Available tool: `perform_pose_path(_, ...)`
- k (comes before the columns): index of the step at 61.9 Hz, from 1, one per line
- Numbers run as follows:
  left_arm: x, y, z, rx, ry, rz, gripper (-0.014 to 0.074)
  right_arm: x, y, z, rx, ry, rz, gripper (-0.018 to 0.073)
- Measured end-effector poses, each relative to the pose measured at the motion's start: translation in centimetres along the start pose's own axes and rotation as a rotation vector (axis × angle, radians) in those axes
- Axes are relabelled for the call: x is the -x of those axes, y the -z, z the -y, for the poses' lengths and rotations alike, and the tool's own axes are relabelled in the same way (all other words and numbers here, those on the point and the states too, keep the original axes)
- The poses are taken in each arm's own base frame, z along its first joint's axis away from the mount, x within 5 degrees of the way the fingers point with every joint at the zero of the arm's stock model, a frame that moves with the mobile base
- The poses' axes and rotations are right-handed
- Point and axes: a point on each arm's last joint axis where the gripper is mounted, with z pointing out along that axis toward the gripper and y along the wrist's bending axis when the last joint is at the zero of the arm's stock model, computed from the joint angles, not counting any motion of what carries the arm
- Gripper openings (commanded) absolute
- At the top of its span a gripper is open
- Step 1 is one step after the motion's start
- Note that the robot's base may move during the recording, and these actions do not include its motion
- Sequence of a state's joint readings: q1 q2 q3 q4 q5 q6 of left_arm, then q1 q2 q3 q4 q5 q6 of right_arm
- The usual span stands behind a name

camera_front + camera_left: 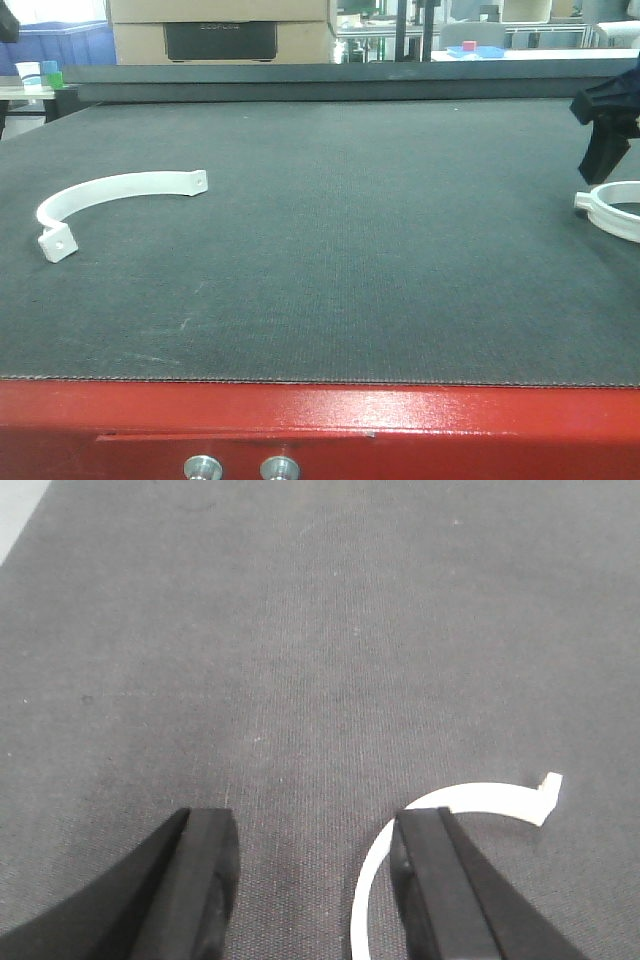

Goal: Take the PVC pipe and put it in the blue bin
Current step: 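Lower the open right gripper around the end of the nearer white arc, then close the right gripper on the white arc and lift it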

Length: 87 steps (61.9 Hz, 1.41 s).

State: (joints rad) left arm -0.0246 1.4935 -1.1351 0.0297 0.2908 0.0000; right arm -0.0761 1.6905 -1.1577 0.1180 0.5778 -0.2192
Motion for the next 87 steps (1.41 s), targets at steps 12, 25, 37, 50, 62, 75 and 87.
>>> perform_pose_path(12, -0.3, -0.7, 0.0, -0.001, 0.000, -0.016, 0.0276, -0.4, -1.5, 0.1, 0.001, 0.004, -0.042, 0.0318)
perform_pose_path(25, -0.4, -0.9, 0.0, -0.001, 0.000, -0.020, 0.0276, -0.5, -2.4, 0.2, -0.003, 0.006, -0.047, 0.0318)
perform_pose_path(37, -0.5, -1.0, 0.0, -0.001, 0.000, -0.025, 0.0276, -0.9, -3.7, 0.2, 0.001, 0.004, -0.079, 0.0318)
perform_pose_path(50, -0.5, -1.0, 0.0, -0.001, 0.000, -0.025, 0.0276, -1.1, -4.1, 0.2, 0.002, 0.004, -0.087, 0.0179)
perform_pose_path(62, -0.5, -1.0, 0.0, -0.001, 0.000, -0.025, 0.0276, -1.0, -4.2, 0.2, 0.000, 0.003, -0.081, -0.0023)
perform_pose_path(75, -0.5, -1.0, 0.0, -0.001, 0.000, -0.025, 0.0276, -1.0, -4.2, 0.2, 0.000, 0.005, -0.079, -0.0169)
perform_pose_path(87, -0.5, -1.0, 0.0, -0.001, 0.002, -0.025, 0.0276, -0.6, -3.5, 0.2, 0.004, 0.000, -0.067, -0.0169)
